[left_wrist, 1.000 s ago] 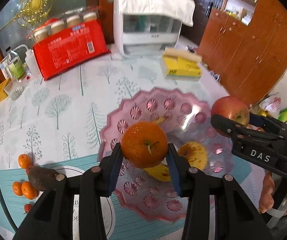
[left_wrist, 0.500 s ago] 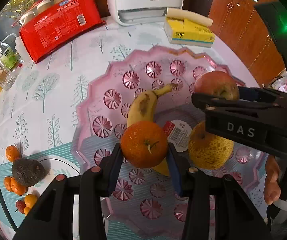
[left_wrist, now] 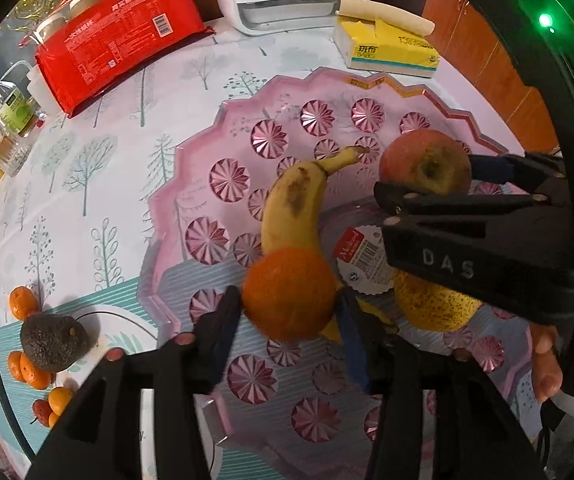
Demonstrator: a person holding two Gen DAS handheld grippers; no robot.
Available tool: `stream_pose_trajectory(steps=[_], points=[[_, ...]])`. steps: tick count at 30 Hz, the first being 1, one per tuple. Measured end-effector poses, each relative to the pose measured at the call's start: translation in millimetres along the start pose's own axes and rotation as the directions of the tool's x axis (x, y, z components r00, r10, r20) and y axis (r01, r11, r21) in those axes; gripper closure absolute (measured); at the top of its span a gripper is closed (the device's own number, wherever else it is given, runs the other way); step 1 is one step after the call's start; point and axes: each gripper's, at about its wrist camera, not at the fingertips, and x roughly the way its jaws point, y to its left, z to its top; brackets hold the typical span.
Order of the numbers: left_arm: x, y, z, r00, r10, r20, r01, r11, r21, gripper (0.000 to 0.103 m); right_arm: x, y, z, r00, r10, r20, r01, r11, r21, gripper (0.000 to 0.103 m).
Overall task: Organize fruits
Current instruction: 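Carry the tangerine with the left tool while the right tool carries the apple into the bowl, then open both tools to release the tangerine and apple, then withdraw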
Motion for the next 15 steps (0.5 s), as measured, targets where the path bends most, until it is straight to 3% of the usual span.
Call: stream_pose_trajectory(steps=[2, 4, 15], points=[[-4, 3, -2, 1.000, 0.007, 0.007, -0.007, 1.000, -0.012, 0.038, 0, 2, 0, 1.000, -0.011, -0.002, 0.011, 1.000, -0.013, 0.030], [-8, 5, -4, 1.000, 0.003, 0.013, -0.003, 1.000, -0.018, 0.034, -1, 1, 0, 1.000, -0.010, -0.014, 0.010, 1.000, 0.004, 0.030], [-49, 27, -21, 0.996, -0.011, 0.087, 0.017, 0.997, -0.069, 0.027, -23, -6, -8, 0.999, 0.018, 0.046, -0.020, 0.999, 0.049, 0.029]])
